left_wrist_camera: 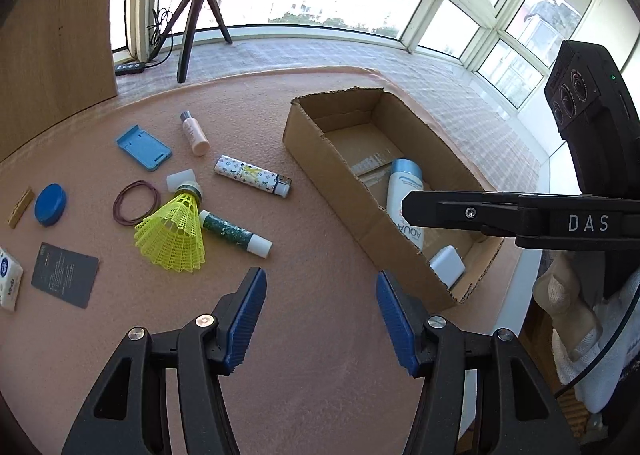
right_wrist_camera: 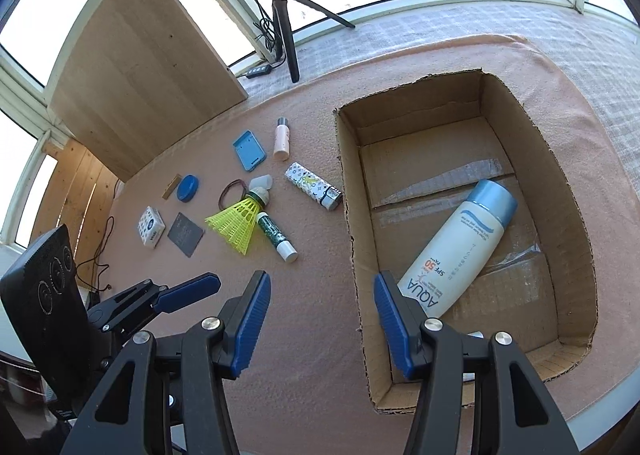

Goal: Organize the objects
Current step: 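Withdraw the right tool from the box, then move the left tool toward the blue round lid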

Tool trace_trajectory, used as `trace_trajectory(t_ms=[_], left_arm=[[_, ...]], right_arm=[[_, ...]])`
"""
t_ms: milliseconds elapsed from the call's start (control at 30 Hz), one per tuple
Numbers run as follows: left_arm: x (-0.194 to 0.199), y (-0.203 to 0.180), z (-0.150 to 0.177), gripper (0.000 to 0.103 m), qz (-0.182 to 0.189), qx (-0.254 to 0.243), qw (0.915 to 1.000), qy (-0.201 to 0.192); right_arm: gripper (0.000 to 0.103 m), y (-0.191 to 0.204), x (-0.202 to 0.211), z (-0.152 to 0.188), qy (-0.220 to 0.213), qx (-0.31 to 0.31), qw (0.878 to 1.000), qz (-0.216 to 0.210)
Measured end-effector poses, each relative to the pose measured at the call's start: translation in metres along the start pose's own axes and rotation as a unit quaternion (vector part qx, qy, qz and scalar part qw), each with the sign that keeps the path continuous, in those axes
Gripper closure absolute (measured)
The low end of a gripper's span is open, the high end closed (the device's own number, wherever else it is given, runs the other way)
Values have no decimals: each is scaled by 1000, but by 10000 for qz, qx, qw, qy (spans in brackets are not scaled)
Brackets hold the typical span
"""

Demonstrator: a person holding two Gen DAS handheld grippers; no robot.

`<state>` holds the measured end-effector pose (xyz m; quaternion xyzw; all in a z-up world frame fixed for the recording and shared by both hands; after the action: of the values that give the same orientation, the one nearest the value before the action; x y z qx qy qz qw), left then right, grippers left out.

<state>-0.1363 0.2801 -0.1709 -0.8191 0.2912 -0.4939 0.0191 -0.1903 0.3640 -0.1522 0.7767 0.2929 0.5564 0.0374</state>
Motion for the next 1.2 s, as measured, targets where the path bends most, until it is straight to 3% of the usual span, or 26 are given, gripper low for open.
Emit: trace_trajectory(t_ms=[333,733,1000,1200], left_arm=[[40,103,48,40,-674,913,9935,-46],[84,215,91,37,-1510,1781,9721,-226],[95,274,68,37,-1925,2079,9584,-348],[83,295,37,37,-2006,1978,9589,-323]], right_arm=[[53,50,-31,2,224,297,9990,-240],[53,108,-62,-3,298,746,9965,-222],[53,128,-68,12,350,794,9959,-237],[53,124,-63,22,326,695,9969,-142]])
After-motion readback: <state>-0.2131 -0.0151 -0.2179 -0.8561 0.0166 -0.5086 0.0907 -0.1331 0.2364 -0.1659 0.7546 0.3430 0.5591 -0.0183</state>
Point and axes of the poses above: each gripper's, at about its wrist camera, not at the fingertips, and x roughly against the way its jaws point, y to its left, z to its underside, the point moved 6 cm from there along -x, roughly the way its jaws point, and after that the axes turned 1 degree about x, right-handed, at the moved point
